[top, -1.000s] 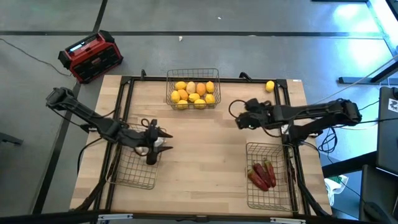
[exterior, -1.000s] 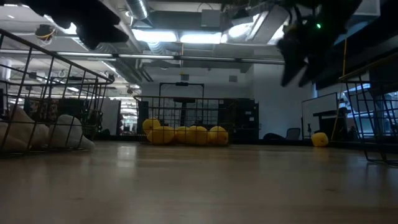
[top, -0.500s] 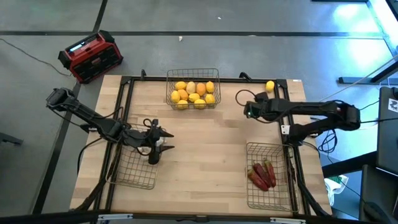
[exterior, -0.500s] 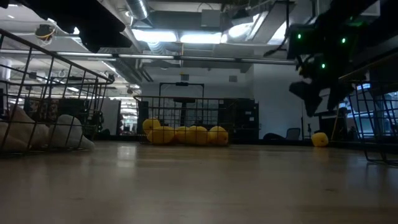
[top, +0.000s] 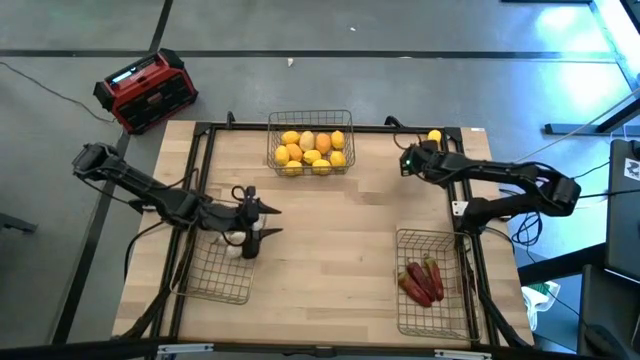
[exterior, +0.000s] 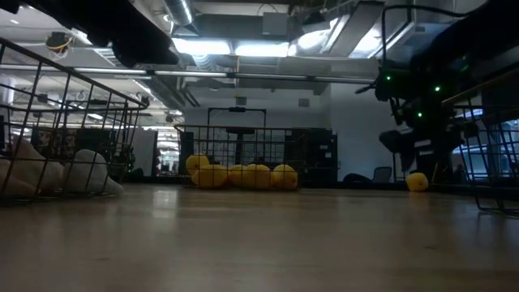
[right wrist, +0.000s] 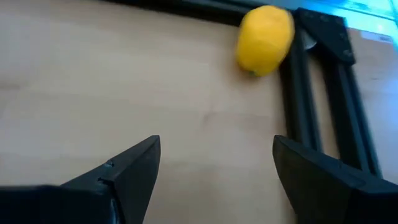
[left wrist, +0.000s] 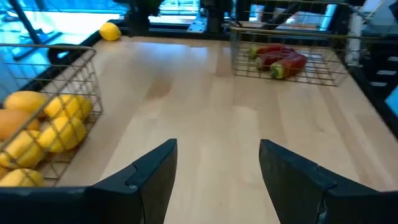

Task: Sort produce into baskets
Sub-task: Put the lemon into the top wire basket

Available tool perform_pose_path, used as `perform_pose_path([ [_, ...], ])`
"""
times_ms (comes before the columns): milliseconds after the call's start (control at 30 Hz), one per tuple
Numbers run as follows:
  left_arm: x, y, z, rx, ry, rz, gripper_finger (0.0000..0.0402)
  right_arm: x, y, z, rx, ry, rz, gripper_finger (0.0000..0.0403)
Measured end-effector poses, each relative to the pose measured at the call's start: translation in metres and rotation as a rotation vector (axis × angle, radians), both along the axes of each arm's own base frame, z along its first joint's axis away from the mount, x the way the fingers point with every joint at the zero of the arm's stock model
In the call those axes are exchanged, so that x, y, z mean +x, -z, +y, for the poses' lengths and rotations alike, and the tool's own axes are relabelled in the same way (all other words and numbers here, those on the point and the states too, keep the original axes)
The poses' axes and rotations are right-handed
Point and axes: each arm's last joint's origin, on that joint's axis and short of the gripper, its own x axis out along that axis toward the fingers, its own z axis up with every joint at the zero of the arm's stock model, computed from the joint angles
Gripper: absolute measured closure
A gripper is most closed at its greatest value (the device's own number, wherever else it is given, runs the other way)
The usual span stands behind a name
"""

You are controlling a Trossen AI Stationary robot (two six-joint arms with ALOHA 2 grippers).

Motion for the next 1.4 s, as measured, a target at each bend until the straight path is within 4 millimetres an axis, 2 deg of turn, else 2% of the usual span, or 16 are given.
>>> perform_pose_path([
  [300, 0.005, -0.001, 0.019, 0.076, -0.064, 0.01, 0.0178, -0.011, 0.0, -0.027, -0.054, 0.083, 0.0, 0.0095],
  [567, 0.009, -0.005, 0.031, 0.172, -0.082, -0.005, 0.0178, -0.015, 0.014, -0.048, -0.06, 0.152, 0.023, 0.0095],
  [900, 0.01, -0.005, 0.045, 0.2, -0.139, 0.007, 0.0178, -0.009, 0.026, -0.055, -0.149, 0.227, 0.064, 0.0095],
  [1100, 0.011, -0.005, 0.053, 0.202, -0.174, 0.011, 0.0178, -0.001, 0.033, -0.062, -0.175, 0.261, -0.032, 0.0095],
  [1400, 0.011, -0.005, 0.058, 0.2, -0.197, 0.014, 0.0178, -0.001, 0.032, -0.066, -0.296, 0.346, 0.035, 0.0095],
])
